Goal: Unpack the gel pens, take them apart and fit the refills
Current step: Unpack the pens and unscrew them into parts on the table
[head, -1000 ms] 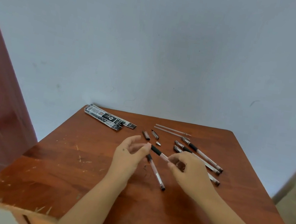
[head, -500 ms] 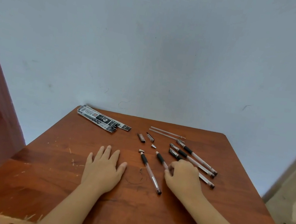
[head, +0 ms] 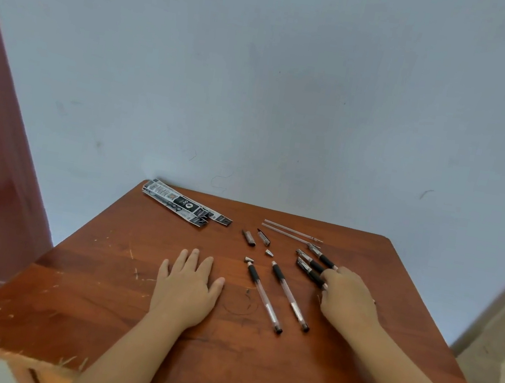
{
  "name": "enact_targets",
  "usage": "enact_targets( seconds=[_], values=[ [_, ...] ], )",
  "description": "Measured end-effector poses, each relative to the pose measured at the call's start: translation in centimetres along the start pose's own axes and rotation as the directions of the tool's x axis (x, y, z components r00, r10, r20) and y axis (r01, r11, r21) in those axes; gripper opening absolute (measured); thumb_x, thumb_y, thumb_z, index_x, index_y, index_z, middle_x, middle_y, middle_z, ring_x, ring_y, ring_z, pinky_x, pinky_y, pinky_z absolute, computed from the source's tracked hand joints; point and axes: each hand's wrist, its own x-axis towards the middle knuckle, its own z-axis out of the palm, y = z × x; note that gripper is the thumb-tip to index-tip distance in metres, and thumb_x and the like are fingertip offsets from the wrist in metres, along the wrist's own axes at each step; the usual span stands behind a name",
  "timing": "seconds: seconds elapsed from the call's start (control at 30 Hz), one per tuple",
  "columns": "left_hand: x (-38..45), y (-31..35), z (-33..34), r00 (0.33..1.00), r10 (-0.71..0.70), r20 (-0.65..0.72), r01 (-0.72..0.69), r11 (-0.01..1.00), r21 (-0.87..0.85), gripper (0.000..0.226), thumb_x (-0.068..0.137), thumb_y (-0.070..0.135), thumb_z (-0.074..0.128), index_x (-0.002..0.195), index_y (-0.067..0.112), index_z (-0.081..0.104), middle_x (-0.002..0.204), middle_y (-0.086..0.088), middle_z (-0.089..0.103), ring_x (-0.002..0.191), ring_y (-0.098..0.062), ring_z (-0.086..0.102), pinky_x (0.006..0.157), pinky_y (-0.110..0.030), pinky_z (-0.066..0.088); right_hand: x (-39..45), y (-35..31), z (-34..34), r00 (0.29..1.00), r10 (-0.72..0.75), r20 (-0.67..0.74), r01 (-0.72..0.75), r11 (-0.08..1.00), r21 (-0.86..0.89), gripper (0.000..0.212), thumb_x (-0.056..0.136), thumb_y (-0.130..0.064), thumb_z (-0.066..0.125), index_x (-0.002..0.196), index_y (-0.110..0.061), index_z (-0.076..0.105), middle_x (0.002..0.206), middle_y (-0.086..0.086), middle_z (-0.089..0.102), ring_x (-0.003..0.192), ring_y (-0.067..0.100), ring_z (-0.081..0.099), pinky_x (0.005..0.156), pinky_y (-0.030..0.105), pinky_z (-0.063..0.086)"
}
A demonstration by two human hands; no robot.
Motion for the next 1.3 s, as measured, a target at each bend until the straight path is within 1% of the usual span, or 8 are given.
enact_targets(
  seconds=[0.33,0.5,0.7,0.9,1.0,1.07,1.2,1.3],
  values=[
    [-0.1,0.1,0.1,0.999,0.002,-0.041,-0.003,1.000,-0.012,0.054,0.095,0.047,0.020,0.143,0.023,0.015,0.154,-0.003,0.008,0.142,-0.019,0.002,0.115,-0.041,0.004,-0.2,-0.1,-1.4,0.998,-0.007,0.065,-0.015,0.942,0.335,0.031,0.088,-0.016,0.051,0.119,-0.015,0.050,0.108,0.003,0.058,0.090,0.013,0.053,0.078,0.022,0.043],
    [-0.1,0.3,-0.3,0.955,0.074,-0.287,-0.150,0.955,-0.255,0.044,0.095,0.037,0.033,0.135,0.020,0.037,0.147,0.000,0.031,0.136,-0.013,0.022,0.111,-0.029,0.017,-0.7,-1.7,-2.8,0.989,-0.104,-0.103,0.145,0.780,0.609,0.008,0.083,-0.014,0.059,0.086,-0.022,0.061,0.084,-0.007,0.059,0.079,0.006,0.053,0.063,0.006,0.037],
    [1.4,3.7,-3.2,0.973,-0.053,-0.225,-0.185,0.403,-0.896,0.024,0.088,0.019,0.055,0.108,0.009,0.061,0.104,0.002,0.060,0.098,-0.009,0.051,0.086,-0.022,0.038,0.1,-3.7,-2.1,0.971,-0.178,-0.163,0.240,0.649,0.722,0.014,0.079,-0.011,0.063,0.082,-0.023,0.069,0.077,-0.020,0.060,0.077,-0.003,0.056,0.063,0.004,0.043],
    [3.2,4.6,-3.8,0.990,0.055,-0.132,-0.121,-0.176,-0.977,0.020,0.092,0.011,0.041,0.077,0.013,0.053,0.074,-0.001,0.068,0.075,-0.015,0.062,0.068,-0.024,0.053,1.3,-4.0,-1.4,0.925,-0.184,-0.331,0.375,0.569,0.732,0.024,0.080,-0.009,0.061,0.075,-0.033,0.063,0.077,-0.023,0.060,0.081,-0.011,0.055,0.068,0.002,0.043],
    [4.2,4.2,-4.6,0.986,0.018,-0.164,-0.153,-0.278,-0.948,0.024,0.096,0.012,0.032,0.076,0.012,0.045,0.058,0.001,0.064,0.053,-0.010,0.062,0.058,-0.025,0.056,1.7,-3.2,-0.8,0.919,-0.142,-0.367,0.380,0.561,0.736,0.031,0.083,-0.011,0.057,0.070,-0.039,0.058,0.077,-0.023,0.060,0.082,-0.011,0.054,0.068,0.003,0.043],
    [4.7,3.8,-4.7,0.971,-0.036,-0.235,-0.238,-0.125,-0.963,0.024,0.096,0.010,0.031,0.078,0.016,0.044,0.058,0.001,0.054,0.045,-0.003,0.051,0.052,-0.019,0.050,2.1,-2.6,-0.3,0.929,-0.121,-0.350,0.352,0.580,0.735,0.024,0.084,-0.013,0.054,0.074,-0.034,0.060,0.078,-0.022,0.059,0.080,-0.012,0.054,0.068,0.001,0.042],
    [4.8,2.9,-3.0,0.859,0.145,-0.491,-0.449,0.676,-0.584,0.016,0.094,0.015,0.039,0.092,0.023,0.052,0.073,0.008,0.050,0.064,0.001,0.047,0.059,-0.009,0.034,2.5,-2.3,0.6,0.939,-0.094,-0.330,0.318,0.600,0.734,0.017,0.086,-0.015,0.051,0.095,-0.022,0.064,0.083,-0.020,0.058,0.081,-0.008,0.054,0.068,-0.003,0.040],
    [4.6,2.9,-1.5,0.817,0.352,-0.456,-0.508,0.814,-0.282,0.024,0.094,0.022,0.041,0.111,0.017,0.057,0.095,0.002,0.057,0.089,-0.012,0.051,0.074,-0.018,0.034,2.4,-2.8,1.1,0.944,-0.145,-0.296,0.320,0.623,0.714,0.024,0.088,-0.016,0.050,0.109,-0.020,0.059,0.088,-0.014,0.058,0.083,-0.008,0.052,0.070,-0.004,0.039]
  ],
)
